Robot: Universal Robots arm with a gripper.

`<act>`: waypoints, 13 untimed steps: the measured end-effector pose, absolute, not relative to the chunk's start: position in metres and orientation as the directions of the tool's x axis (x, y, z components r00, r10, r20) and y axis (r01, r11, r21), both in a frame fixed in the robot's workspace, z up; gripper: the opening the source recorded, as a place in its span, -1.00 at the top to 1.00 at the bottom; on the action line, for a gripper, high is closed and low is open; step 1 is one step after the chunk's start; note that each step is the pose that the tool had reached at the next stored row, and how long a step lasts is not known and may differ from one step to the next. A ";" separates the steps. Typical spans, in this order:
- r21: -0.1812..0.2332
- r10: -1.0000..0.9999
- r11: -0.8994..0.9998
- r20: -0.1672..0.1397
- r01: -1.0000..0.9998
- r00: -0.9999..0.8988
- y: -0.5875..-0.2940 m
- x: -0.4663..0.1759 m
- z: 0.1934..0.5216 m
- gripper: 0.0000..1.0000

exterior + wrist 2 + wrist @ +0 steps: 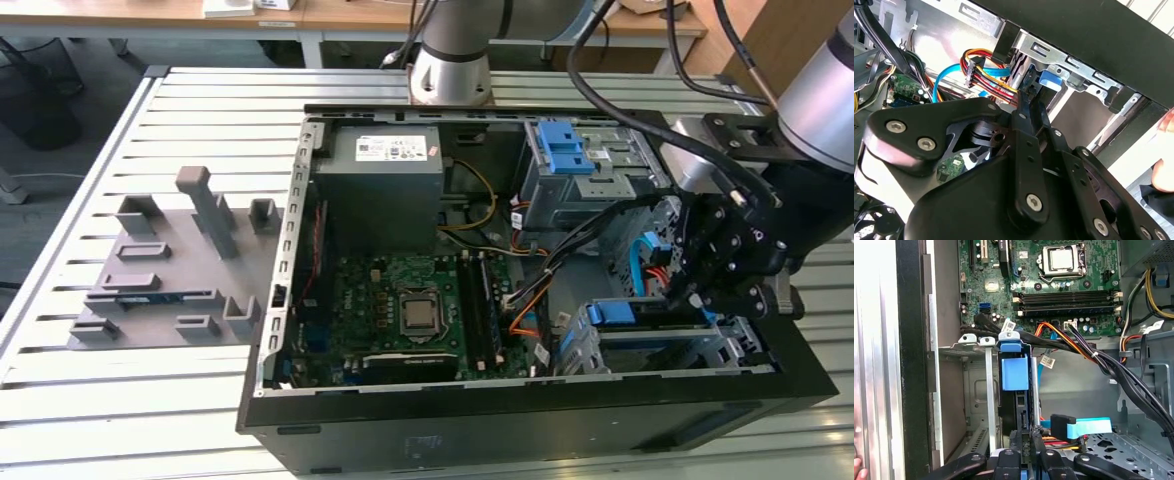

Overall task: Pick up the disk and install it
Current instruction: 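Insert the first disk wire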

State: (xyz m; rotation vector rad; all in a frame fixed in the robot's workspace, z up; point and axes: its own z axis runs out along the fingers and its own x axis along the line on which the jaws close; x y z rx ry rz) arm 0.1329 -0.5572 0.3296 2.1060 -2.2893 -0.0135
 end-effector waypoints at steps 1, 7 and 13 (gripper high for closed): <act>0.027 -0.996 0.084 0.017 -0.996 -0.083 -0.557 0.133 0.330 0.53; 0.027 -0.996 0.083 0.017 -0.996 -0.083 -0.557 0.133 0.340 0.53; 0.027 -0.996 0.084 0.017 -0.996 -0.083 -0.557 0.133 0.340 0.79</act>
